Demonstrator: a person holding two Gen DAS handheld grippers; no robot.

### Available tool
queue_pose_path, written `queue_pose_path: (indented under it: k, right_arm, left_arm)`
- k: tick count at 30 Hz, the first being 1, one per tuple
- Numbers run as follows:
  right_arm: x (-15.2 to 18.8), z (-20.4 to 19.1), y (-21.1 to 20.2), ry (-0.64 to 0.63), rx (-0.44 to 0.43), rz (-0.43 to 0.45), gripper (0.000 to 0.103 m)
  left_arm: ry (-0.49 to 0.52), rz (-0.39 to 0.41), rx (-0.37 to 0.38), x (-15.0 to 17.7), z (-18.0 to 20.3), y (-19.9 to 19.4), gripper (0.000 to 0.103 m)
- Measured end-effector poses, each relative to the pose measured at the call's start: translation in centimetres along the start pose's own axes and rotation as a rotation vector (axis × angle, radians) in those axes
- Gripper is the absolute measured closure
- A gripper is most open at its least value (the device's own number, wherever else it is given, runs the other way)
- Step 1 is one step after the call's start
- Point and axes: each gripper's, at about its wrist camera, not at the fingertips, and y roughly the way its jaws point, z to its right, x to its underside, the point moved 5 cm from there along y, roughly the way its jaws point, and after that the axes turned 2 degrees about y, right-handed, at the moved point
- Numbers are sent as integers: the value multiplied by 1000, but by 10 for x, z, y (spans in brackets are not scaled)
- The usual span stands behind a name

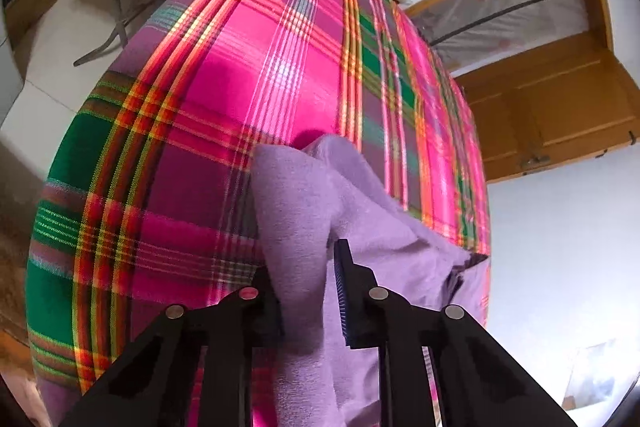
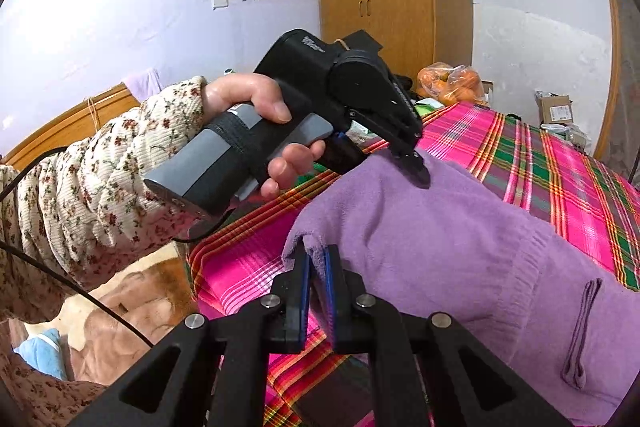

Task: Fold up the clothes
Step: 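Grasp the purple garment's folded edge with the left gripper and lift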

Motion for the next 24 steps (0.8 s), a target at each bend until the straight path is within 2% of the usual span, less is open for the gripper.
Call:
queue_pose_path:
  k: [8,24]
  right_arm:
    - [-6,11,-31,26,28,78,95]
    - [-5,43,-106,109,111,233,95]
  left_arm:
    - [24,36,40,2,39,-14,84]
    - [136,85,89,13,132,-27,84]
